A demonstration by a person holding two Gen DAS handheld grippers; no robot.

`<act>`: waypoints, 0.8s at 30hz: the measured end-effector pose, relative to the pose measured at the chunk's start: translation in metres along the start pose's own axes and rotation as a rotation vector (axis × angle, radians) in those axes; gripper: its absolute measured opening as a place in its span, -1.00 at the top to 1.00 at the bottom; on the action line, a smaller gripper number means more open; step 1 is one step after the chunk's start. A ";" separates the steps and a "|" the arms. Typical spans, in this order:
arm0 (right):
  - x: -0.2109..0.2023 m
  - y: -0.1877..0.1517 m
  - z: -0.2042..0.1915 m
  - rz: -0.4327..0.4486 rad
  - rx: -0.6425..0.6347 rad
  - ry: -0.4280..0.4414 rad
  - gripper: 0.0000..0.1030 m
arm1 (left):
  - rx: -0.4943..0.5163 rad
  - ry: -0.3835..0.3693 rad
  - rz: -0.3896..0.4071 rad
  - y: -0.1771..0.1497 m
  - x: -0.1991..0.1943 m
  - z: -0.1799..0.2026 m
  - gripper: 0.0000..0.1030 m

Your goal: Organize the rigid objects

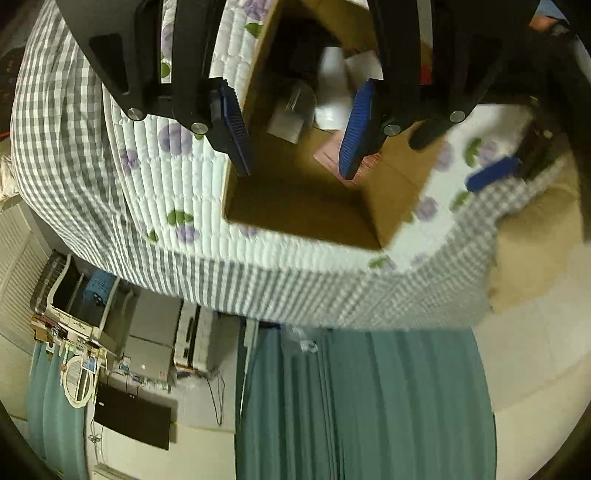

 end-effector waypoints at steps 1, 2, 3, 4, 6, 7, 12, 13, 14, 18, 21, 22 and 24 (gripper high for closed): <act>-0.008 0.001 0.000 0.012 0.005 0.002 0.06 | 0.000 0.001 0.005 0.000 -0.005 0.000 -0.62; -0.018 0.002 0.001 0.027 0.012 0.003 0.06 | 0.000 0.000 0.009 -0.001 -0.011 0.000 -0.62; -0.026 0.003 0.001 0.037 0.017 0.003 0.06 | 0.000 -0.001 0.015 -0.001 -0.019 0.001 -0.62; -0.034 0.003 0.001 0.047 0.023 0.005 0.06 | 0.001 -0.001 0.020 -0.001 -0.025 0.001 -0.63; -0.054 0.000 0.003 0.069 0.035 0.008 0.06 | 0.004 0.000 0.037 -0.001 -0.039 0.003 -0.68; -0.065 -0.001 0.004 0.084 0.043 0.006 0.06 | 0.006 0.000 0.053 0.000 -0.048 0.005 -0.69; -0.127 -0.014 0.010 0.175 0.078 -0.008 -0.03 | 0.018 -0.013 0.131 0.006 -0.098 0.016 -0.82; -0.138 -0.017 0.010 0.195 0.084 -0.011 -0.09 | 0.017 -0.016 0.147 0.006 -0.106 0.017 -0.85; -0.154 -0.023 0.011 0.225 0.094 -0.019 -0.15 | 0.018 -0.022 0.171 0.006 -0.117 0.020 -0.86; -0.194 -0.046 0.010 0.318 0.128 -0.050 -0.48 | 0.052 -0.011 0.237 -0.001 -0.149 0.030 -0.99; -0.209 -0.067 0.007 0.384 0.147 -0.097 -0.92 | 0.049 -0.004 0.270 -0.011 -0.165 0.032 -0.99; -0.211 -0.073 0.005 0.400 0.147 -0.108 -1.00 | 0.044 0.007 0.273 -0.014 -0.168 0.032 -0.99; -0.211 -0.086 0.000 0.432 0.144 -0.129 -1.00 | 0.043 0.031 0.288 -0.024 -0.174 0.031 -0.99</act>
Point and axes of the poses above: each gripper's, at about its wrist camera, not at the fingertips, and x roughly the way its jaws point, z to its right, y to its top, the point moved 2 cm from there along x, roughly the way its jaws point, and after that the axes turned 8 degrees about -y, right-handed, at the moved point
